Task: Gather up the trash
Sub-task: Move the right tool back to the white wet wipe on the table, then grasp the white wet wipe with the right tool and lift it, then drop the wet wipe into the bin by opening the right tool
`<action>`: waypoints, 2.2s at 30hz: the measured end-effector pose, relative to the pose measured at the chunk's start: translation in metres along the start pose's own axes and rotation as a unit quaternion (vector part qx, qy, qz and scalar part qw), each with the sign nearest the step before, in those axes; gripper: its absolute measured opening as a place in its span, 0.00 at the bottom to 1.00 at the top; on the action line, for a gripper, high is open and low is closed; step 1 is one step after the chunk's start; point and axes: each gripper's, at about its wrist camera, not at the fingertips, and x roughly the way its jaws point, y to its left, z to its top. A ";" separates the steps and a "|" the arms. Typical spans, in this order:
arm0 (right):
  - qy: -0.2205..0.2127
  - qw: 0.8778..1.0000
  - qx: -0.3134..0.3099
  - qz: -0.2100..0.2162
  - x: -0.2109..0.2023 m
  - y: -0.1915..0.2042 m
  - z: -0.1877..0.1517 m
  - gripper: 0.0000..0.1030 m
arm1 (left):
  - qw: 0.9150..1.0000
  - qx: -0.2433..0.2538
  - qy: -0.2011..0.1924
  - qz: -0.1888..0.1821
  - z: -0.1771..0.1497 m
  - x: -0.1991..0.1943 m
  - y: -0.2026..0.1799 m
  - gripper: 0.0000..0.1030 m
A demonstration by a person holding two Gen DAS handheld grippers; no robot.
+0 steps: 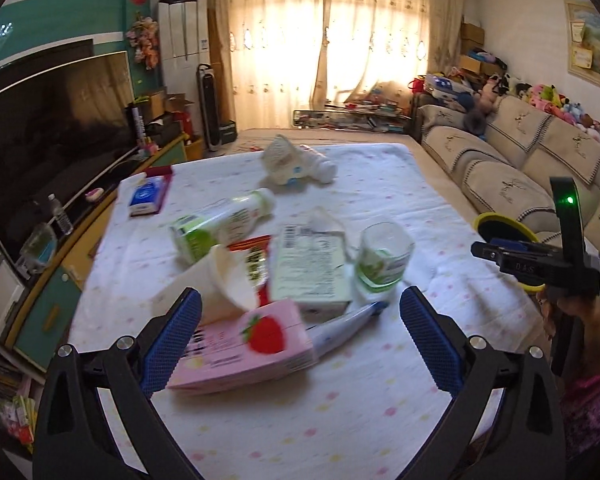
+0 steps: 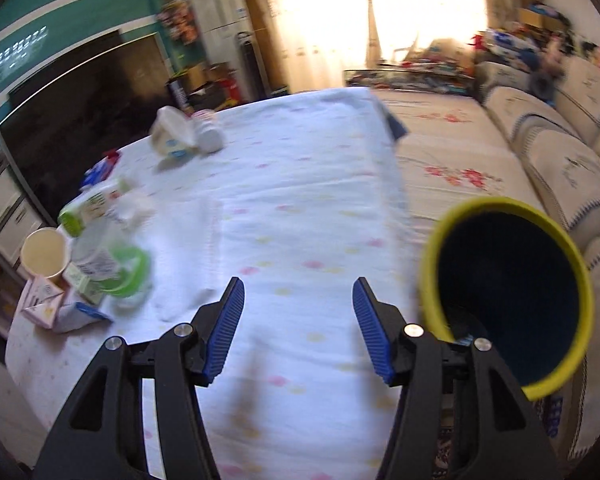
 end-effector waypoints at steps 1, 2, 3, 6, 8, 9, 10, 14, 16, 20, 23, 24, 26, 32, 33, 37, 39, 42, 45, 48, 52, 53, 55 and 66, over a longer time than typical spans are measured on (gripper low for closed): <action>0.005 1.000 -0.009 0.004 0.002 0.009 0.000 0.52 | 1.000 -0.002 -0.001 0.004 -0.003 -0.003 0.007 0.95; 0.011 1.000 -0.018 0.009 0.006 0.018 0.001 0.52 | 1.000 -0.003 -0.002 0.007 -0.006 -0.005 0.010 0.95; 0.020 0.999 -0.026 0.013 0.012 0.026 0.004 0.52 | 1.000 -0.007 -0.003 0.007 -0.008 -0.007 0.016 0.95; 0.042 0.998 -0.046 0.012 0.030 0.043 0.009 0.52 | 1.000 -0.017 -0.004 0.002 -0.014 -0.010 0.026 0.95; 0.050 0.997 -0.054 0.004 0.039 0.055 0.007 0.52 | 1.000 -0.019 -0.002 -0.002 -0.015 -0.012 0.023 0.95; 0.055 0.997 -0.055 0.002 0.043 0.056 0.008 0.52 | 1.000 -0.019 -0.001 -0.004 -0.016 -0.012 0.023 0.95; 0.059 0.997 -0.056 0.002 0.048 0.060 0.009 0.52 | 1.000 -0.019 0.000 -0.006 -0.017 -0.011 0.023 0.95; 0.060 0.996 -0.072 -0.010 0.058 0.072 0.010 0.50 | 1.000 -0.023 0.006 -0.008 -0.019 -0.006 0.026 0.95; 0.060 0.996 -0.073 -0.007 0.058 0.073 0.011 0.37 | 0.999 -0.029 0.009 -0.009 -0.020 -0.004 0.028 0.95; 0.056 0.994 -0.094 -0.015 0.060 0.081 0.009 0.21 | 0.999 -0.036 0.011 -0.008 -0.020 0.000 0.032 0.95; 0.051 0.994 -0.100 -0.012 0.059 0.083 0.008 0.05 | 0.999 -0.038 0.013 -0.009 -0.022 0.003 0.033 0.95; 0.047 0.994 -0.100 -0.012 0.058 0.084 0.008 0.04 | 0.999 -0.038 0.014 -0.009 -0.022 0.004 0.032 0.95; 0.033 0.995 -0.094 -0.009 0.053 0.084 0.009 0.04 | 0.999 -0.037 0.016 -0.010 -0.022 0.006 0.031 0.95; -0.005 0.997 -0.080 -0.005 0.024 0.077 0.022 0.04 | 0.999 -0.036 0.016 -0.011 -0.022 0.008 0.029 0.95; -0.014 0.997 -0.075 -0.004 0.017 0.074 0.026 0.04 | 0.999 -0.034 0.016 -0.011 -0.022 0.008 0.028 0.95; -0.047 0.997 -0.060 0.000 -0.009 0.064 0.038 0.04 | 0.999 -0.032 0.017 -0.011 -0.022 0.009 0.025 0.95; -0.066 0.997 -0.051 -0.001 -0.024 0.058 0.044 0.04 | 0.999 -0.031 0.018 -0.012 -0.021 0.010 0.024 0.95; -0.093 0.995 -0.038 -0.006 -0.046 0.046 0.051 0.04 | 0.999 -0.029 0.018 -0.012 -0.022 0.011 0.023 0.95; -0.119 0.992 -0.020 -0.024 -0.069 0.026 0.056 0.04 | 0.999 -0.028 0.018 -0.012 -0.021 0.012 0.023 0.95; -0.136 0.989 -0.004 -0.054 -0.087 0.003 0.055 0.04 | 0.999 -0.027 0.020 -0.012 -0.021 0.013 0.022 0.95; -0.137 0.985 0.024 -0.099 -0.097 -0.034 0.053 0.04 | 0.999 -0.027 0.024 -0.012 -0.022 0.017 0.021 0.95; -0.134 0.984 0.033 -0.113 -0.096 -0.045 0.052 0.04 | 0.999 -0.026 0.025 -0.012 -0.022 0.018 0.020 0.95; -0.123 0.981 0.051 -0.138 -0.092 -0.067 0.047 0.04 | 0.999 -0.025 0.027 -0.012 -0.022 0.019 0.019 0.95; -0.028 0.970 0.128 -0.205 -0.031 -0.147 0.006 0.08 | 0.999 -0.021 0.041 -0.011 -0.024 0.030 0.014 0.95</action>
